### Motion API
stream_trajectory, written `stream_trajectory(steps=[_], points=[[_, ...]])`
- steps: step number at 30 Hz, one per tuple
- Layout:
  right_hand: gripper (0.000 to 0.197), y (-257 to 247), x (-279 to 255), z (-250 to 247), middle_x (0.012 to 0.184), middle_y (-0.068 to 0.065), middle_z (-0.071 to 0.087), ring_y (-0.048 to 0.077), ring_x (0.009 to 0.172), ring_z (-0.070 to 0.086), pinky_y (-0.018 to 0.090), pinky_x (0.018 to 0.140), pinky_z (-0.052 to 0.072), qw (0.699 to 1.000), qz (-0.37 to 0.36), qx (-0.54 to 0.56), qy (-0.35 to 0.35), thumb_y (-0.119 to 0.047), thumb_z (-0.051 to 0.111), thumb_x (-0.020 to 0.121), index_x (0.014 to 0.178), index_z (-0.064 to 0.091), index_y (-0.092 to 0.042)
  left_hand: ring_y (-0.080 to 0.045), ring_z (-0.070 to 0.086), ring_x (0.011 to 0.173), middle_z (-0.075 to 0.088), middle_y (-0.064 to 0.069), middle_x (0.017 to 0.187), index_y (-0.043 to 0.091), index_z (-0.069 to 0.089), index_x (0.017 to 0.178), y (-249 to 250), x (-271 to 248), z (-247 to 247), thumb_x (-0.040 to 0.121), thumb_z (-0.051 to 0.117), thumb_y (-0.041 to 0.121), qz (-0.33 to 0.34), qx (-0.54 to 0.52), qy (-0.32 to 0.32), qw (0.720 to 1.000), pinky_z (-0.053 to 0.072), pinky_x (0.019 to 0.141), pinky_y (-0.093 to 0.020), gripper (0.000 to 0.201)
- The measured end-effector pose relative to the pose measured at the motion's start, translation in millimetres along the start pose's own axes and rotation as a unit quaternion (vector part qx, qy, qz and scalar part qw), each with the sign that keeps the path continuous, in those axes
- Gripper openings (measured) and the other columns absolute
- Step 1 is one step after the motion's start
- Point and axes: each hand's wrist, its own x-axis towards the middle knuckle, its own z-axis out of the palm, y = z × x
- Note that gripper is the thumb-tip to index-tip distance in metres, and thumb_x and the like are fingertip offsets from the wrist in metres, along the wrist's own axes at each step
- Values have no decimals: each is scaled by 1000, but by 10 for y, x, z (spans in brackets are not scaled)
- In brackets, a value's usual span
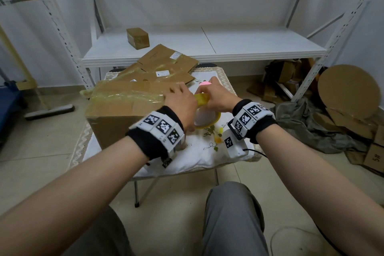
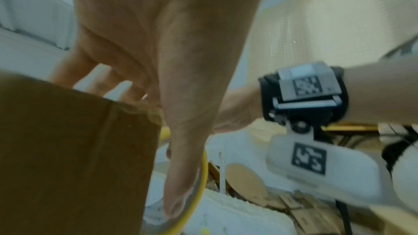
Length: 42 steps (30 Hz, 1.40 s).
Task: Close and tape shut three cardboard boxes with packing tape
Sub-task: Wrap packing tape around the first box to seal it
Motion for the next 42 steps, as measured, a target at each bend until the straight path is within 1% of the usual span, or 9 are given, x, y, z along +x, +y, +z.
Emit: stream_trajectory(steps=[4, 8, 14, 27, 31, 36, 39, 41, 42], points=[[48, 11, 2, 28, 117, 3, 29, 21, 97, 45, 26, 83, 38, 1000, -4, -8, 15, -13, 85, 76, 119, 63, -17, -53, 25, 141, 11, -30, 159, -11, 13, 151, 232, -29, 70, 101, 52, 23, -66, 17, 1, 998, 33, 110, -62, 73], [47, 25, 8, 43, 115, 4, 31, 23, 97, 47, 34, 92, 46, 999, -13, -11, 28, -15, 87, 75, 116, 64, -17, -57, 15, 144, -1, -32, 161, -11, 6, 152, 289, -5, 152, 106, 33, 15, -72, 40, 17, 996, 27, 112, -66, 59], [55, 60, 16, -5, 113, 5, 33, 20, 100, 41, 24, 81, 34, 999, -16, -22, 22, -24, 89, 75, 125, 67, -19, -55, 13, 145, -5, -33, 160, -13, 5, 151, 284, 19, 231, 106, 34, 12, -75, 31, 22, 996, 25, 114, -65, 60], [58, 51, 83, 38, 127, 12, 48, 25, 110, 53, 28, 79, 39, 998, 53, 20, 18, -15, 94, 63, 116, 73, -20, -53, 8, 147, -13, -31, 160, -12, 1, 152, 320, 2, 231, 107, 34, 21, -81, 6, 17, 997, 22, 116, -64, 64], [49, 58, 71, 59, 126, 14, 56, 27, 112, 57, 30, 80, 45, 996, 79, 41, 9, -13, 94, 61, 106, 74, -21, -55, 8, 146, -14, -28, 161, -7, 13, 153, 299, 5, 247, 106, 38, 21, -88, 10, 1, 996, 23, 115, -65, 61], [51, 388, -103, 174, 120, 10, 60, 24, 106, 55, 25, 73, 39, 992, 119, 33, 0, -14, 93, 66, 112, 72, -12, -58, 7, 145, -16, -28, 161, -3, 23, 153, 224, -29, 289, 104, 40, 21, -84, 39, -3, 996, 24, 114, -66, 57], [37, 450, -104, 204, 119, 13, 55, 24, 99, 55, 25, 64, 37, 985, 146, 68, 53, -27, 94, 66, 91, 68, -16, -57, 7, 145, -14, -27, 162, -2, 23, 154, 244, -17, 273, 106, 36, 22, -87, 37, 0, 996, 23, 114, -65, 54], [42, 413, -81, 168, 112, 9, 47, 19, 88, 45, 26, 62, 35, 978, 145, 94, 114, -31, 91, 71, 98, 69, -8, -58, 7, 145, -12, -28, 161, -1, 25, 153, 238, -11, 290, 106, 37, 23, -81, 44, 4, 996, 24, 114, -66, 54], [48, 397, -56, 153, 115, 10, 42, 19, 88, 42, 25, 67, 36, 975, 137, 95, 144, -31, 91, 72, 106, 67, -6, -58, 8, 144, -12, -29, 161, 0, 25, 154, 229, -13, 298, 106, 37, 25, -79, 49, 5, 996, 25, 114, -65, 55]])
